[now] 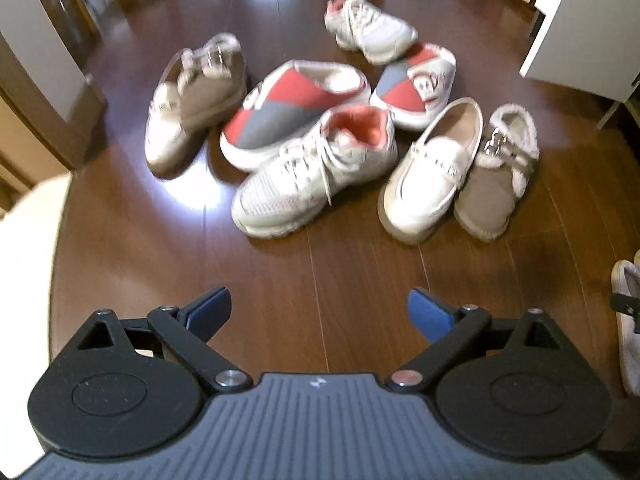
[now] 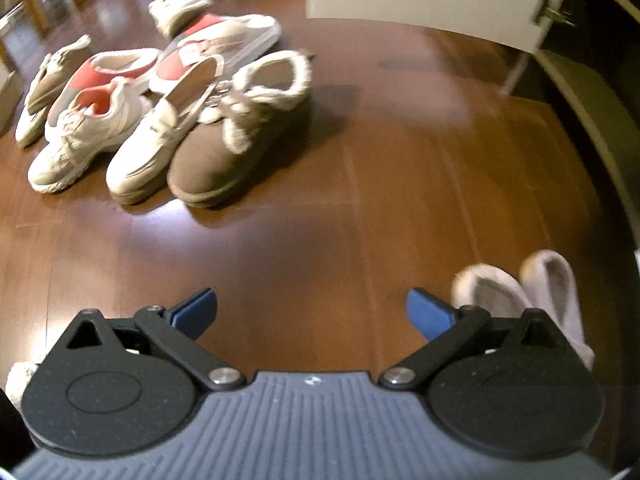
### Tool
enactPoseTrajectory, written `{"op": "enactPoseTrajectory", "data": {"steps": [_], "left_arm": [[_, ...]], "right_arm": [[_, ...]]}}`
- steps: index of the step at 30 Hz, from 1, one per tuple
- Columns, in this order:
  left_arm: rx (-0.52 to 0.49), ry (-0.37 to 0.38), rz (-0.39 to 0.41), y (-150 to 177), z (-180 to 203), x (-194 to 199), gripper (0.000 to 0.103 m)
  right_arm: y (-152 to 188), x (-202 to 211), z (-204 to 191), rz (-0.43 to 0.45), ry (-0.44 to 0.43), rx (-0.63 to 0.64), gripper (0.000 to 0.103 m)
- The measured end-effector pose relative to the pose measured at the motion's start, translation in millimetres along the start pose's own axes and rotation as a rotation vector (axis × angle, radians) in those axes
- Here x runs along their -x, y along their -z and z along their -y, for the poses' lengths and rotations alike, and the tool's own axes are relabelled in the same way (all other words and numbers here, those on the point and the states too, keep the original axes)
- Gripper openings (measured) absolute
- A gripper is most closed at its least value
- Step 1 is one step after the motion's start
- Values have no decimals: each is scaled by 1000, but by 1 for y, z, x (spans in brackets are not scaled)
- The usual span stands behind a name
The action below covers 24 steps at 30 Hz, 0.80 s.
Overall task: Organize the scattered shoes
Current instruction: 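Withdraw both tools from the paired slippers back toward the shoe pile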
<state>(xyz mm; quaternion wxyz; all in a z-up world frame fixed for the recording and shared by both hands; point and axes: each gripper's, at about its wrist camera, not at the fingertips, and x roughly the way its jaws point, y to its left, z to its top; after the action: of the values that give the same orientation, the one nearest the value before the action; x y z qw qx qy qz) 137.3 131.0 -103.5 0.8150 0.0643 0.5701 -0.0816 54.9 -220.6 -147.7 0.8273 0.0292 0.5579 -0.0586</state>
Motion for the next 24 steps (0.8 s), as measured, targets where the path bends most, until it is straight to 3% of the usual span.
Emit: {"op": "enactPoseTrajectory", "data": {"steps": [9, 21, 24], "left_arm": [[42, 7, -28, 3, -14, -21, 97], [129, -23, -34, 4, -45, -37, 97], [169, -31, -28, 6, -59, -39, 97]], "right_arm": [[-24, -30, -43, -21, -81, 80, 100], [-41, -54, -71, -66, -87, 153, 100], [-60, -59, -91, -59, -162, 193, 100]]}}
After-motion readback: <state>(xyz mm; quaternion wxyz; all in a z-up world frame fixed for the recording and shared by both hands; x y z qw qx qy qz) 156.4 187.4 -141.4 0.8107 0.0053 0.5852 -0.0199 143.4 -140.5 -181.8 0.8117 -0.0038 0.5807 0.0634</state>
